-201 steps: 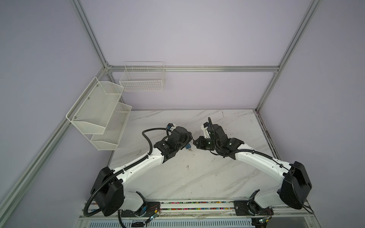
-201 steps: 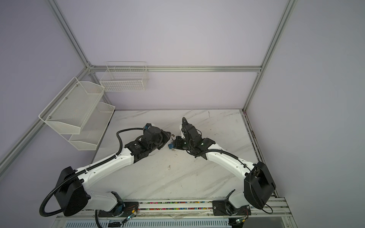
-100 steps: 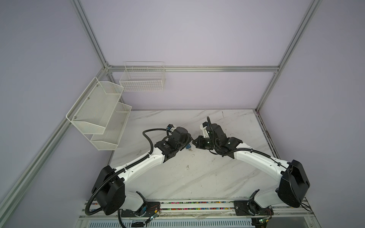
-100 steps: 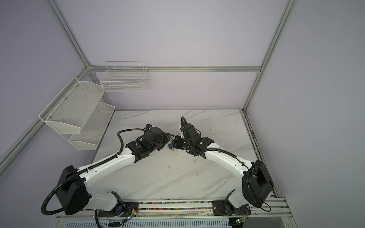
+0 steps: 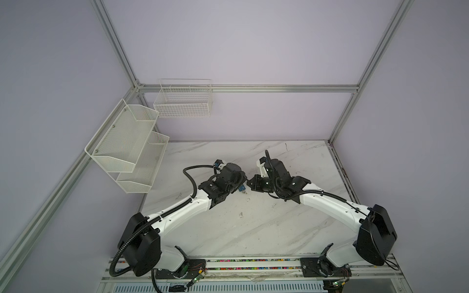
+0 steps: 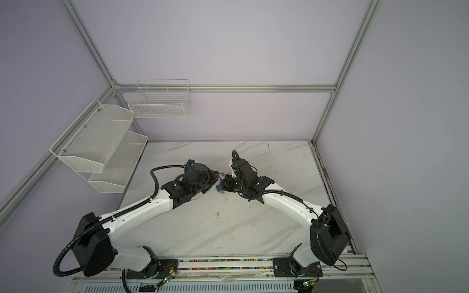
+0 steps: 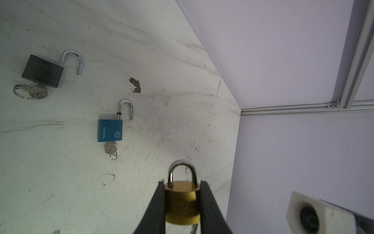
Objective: Unlock with the key
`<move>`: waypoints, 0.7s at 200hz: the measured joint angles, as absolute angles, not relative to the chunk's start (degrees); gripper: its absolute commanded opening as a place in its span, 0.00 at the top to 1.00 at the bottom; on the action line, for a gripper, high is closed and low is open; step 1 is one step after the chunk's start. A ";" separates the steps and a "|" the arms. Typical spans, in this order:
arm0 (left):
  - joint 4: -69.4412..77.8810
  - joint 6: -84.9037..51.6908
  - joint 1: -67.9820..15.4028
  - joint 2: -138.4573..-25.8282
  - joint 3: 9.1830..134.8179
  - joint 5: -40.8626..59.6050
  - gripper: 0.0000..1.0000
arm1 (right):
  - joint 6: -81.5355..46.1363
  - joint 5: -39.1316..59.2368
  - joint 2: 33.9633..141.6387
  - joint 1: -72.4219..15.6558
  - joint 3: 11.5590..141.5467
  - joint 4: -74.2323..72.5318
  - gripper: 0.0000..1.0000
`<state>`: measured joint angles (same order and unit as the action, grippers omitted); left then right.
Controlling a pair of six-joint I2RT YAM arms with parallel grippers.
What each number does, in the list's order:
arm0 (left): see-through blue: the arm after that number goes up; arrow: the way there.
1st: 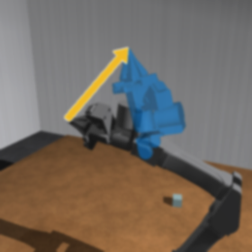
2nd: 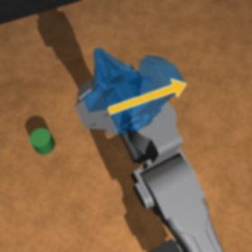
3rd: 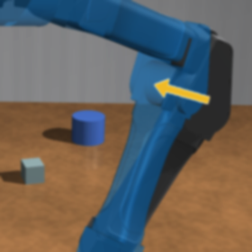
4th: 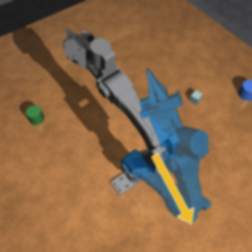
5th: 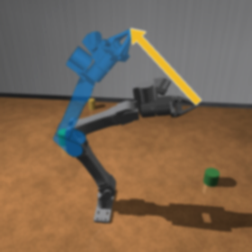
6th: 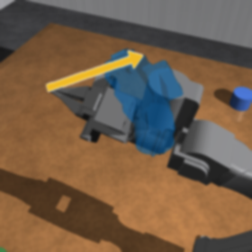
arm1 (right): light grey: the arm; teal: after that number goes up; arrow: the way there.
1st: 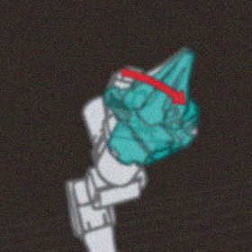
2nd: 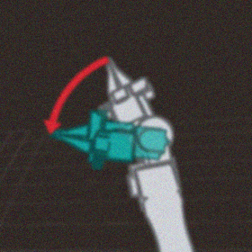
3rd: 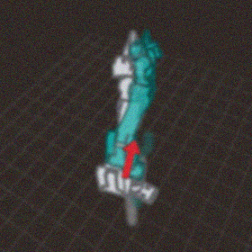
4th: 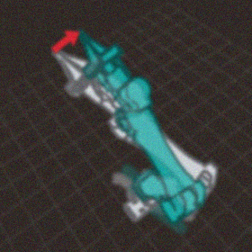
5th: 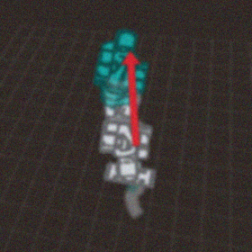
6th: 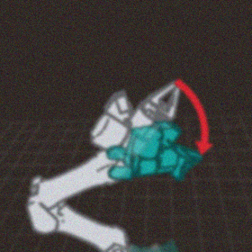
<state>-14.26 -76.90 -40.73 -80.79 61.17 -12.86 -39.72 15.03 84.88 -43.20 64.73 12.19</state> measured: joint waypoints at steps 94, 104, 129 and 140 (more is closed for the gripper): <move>-14.24 -76.95 -40.25 -80.77 61.17 -12.80 0.96 | -39.53 15.51 85.36 -43.57 64.60 11.51 1.00; -14.24 -76.95 -40.23 -80.77 61.17 -12.73 0.96 | -39.46 15.51 85.67 -43.64 64.60 11.31 1.00; -14.22 -76.97 -40.23 -80.75 61.17 -12.60 0.96 | -39.31 15.44 86.19 -43.72 64.60 11.31 1.00; -14.24 -76.97 -40.23 -80.66 61.17 -12.43 0.96 | -39.29 15.42 86.21 -43.72 64.60 11.35 1.00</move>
<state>-14.24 -76.97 -40.23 -80.66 61.17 -12.43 -39.29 15.42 86.21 -43.72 64.60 11.35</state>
